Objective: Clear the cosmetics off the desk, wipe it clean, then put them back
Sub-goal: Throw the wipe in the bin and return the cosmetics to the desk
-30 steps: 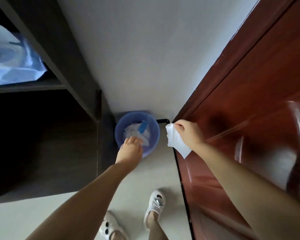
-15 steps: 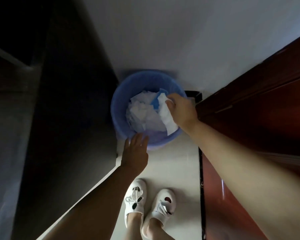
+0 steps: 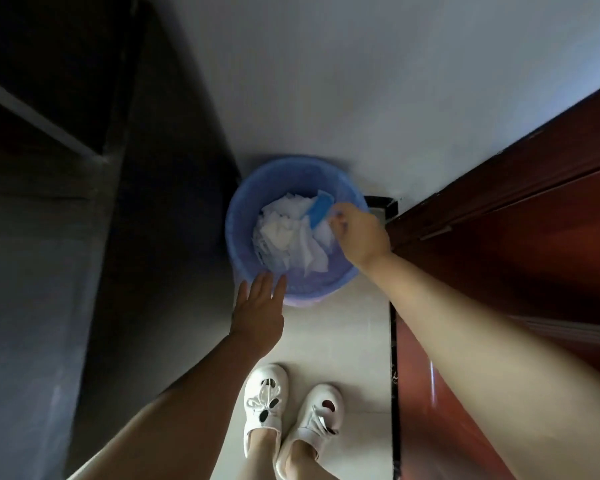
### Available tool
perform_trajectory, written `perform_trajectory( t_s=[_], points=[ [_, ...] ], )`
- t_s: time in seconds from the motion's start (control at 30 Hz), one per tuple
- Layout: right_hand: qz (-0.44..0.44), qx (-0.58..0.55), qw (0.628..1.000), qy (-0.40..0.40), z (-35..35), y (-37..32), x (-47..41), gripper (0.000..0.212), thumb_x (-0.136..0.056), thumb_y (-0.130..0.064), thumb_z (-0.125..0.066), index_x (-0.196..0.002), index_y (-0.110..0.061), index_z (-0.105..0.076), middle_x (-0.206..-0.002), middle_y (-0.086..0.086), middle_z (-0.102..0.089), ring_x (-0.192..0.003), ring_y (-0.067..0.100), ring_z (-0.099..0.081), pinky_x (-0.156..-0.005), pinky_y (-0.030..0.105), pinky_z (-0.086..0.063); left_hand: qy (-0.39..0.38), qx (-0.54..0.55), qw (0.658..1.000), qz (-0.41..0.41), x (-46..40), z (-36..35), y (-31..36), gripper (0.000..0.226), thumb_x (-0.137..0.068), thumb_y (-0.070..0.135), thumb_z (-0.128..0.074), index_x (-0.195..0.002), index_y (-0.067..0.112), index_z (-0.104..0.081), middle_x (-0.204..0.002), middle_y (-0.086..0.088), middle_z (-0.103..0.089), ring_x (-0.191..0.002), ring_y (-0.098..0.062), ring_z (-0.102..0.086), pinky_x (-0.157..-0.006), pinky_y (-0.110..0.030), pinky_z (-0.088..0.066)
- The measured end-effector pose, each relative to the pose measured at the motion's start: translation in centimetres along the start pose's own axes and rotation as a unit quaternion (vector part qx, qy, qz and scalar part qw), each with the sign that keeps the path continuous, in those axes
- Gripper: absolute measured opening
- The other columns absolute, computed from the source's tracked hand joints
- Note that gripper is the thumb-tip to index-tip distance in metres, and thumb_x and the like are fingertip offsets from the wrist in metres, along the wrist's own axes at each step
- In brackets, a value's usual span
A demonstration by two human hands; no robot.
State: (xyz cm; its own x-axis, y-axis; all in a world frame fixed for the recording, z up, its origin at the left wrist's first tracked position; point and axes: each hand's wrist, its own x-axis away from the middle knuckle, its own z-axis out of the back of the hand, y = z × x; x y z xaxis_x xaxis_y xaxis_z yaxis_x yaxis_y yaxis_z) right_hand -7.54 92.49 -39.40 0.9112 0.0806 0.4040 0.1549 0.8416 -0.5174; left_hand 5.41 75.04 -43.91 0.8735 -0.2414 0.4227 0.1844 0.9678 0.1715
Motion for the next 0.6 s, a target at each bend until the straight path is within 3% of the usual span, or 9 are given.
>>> perform_trajectory(
  t_s=[0.07, 0.13, 0.27, 0.4, 0.6],
  points=[
    [0.013, 0.024, 0.999, 0.018, 4.0, -1.9, 1.9, 0.034, -0.094, -0.028, -0.046, -0.125, -0.013, -0.053, -0.118, 0.017, -0.064, -0.109, 0.034, -0.059, -0.089, 0.042, -0.048, 0.035, 0.016, 0.999, -0.002, 0.9, 4.1, 0.7, 0.066, -0.06, 0.017, -0.034, -0.123, 0.006, -0.049, -0.111, -0.018, -0.064, -0.101, -0.034, -0.062, -0.081, -0.046, -0.053],
    [0.028, 0.06, 0.997, 0.037, 8.4, -4.5, 4.4, 0.038, -0.094, -0.032, -0.046, -0.127, -0.013, -0.051, -0.122, 0.015, -0.061, -0.11, 0.035, -0.058, -0.09, 0.043, -0.048, 0.062, 0.04, 0.997, 0.005, 2.3, 9.7, 2.1, 0.063, -0.064, 0.019, -0.03, -0.126, 0.01, -0.038, -0.112, -0.016, -0.064, -0.103, -0.032, -0.062, -0.083, -0.046, -0.052],
    [0.069, 0.114, 0.989, 0.065, 17.5, -10.7, 10.5, 0.038, -0.095, -0.034, -0.044, -0.128, -0.014, -0.05, -0.125, 0.013, -0.057, -0.113, 0.034, -0.054, -0.091, 0.044, -0.045, 0.125, 0.058, 0.99, 0.036, 6.4, 22.4, 5.2, 0.057, -0.085, 0.018, -0.038, -0.141, 0.013, -0.029, -0.141, -0.011, -0.041, -0.132, -0.028, -0.035, -0.111, -0.045, -0.025],
    [0.139, 0.177, 0.969, 0.1, 24.2, -15.9, 15.7, 0.039, -0.097, -0.035, -0.04, -0.129, -0.015, -0.049, -0.126, 0.011, -0.058, -0.112, 0.034, -0.054, -0.092, 0.044, -0.044, 0.218, 0.076, 0.973, 0.027, 10.6, 31.0, 5.5, 0.055, -0.071, 0.025, -0.036, -0.116, 0.007, -0.059, -0.112, -0.012, -0.065, -0.102, -0.03, -0.063, -0.088, -0.045, -0.049],
    [0.219, 0.216, 0.941, 0.14, 28.7, -23.2, 21.9, 0.042, -0.098, -0.036, -0.036, -0.132, -0.015, -0.045, -0.128, 0.01, -0.057, -0.112, 0.031, -0.055, -0.09, 0.042, -0.045, 0.258, 0.032, 0.965, -0.038, 19.3, 38.6, 2.8, 0.054, -0.075, 0.03, -0.035, -0.119, 0.007, -0.056, -0.111, -0.013, -0.065, -0.1, -0.031, -0.063, -0.087, -0.044, -0.05]
  ],
)
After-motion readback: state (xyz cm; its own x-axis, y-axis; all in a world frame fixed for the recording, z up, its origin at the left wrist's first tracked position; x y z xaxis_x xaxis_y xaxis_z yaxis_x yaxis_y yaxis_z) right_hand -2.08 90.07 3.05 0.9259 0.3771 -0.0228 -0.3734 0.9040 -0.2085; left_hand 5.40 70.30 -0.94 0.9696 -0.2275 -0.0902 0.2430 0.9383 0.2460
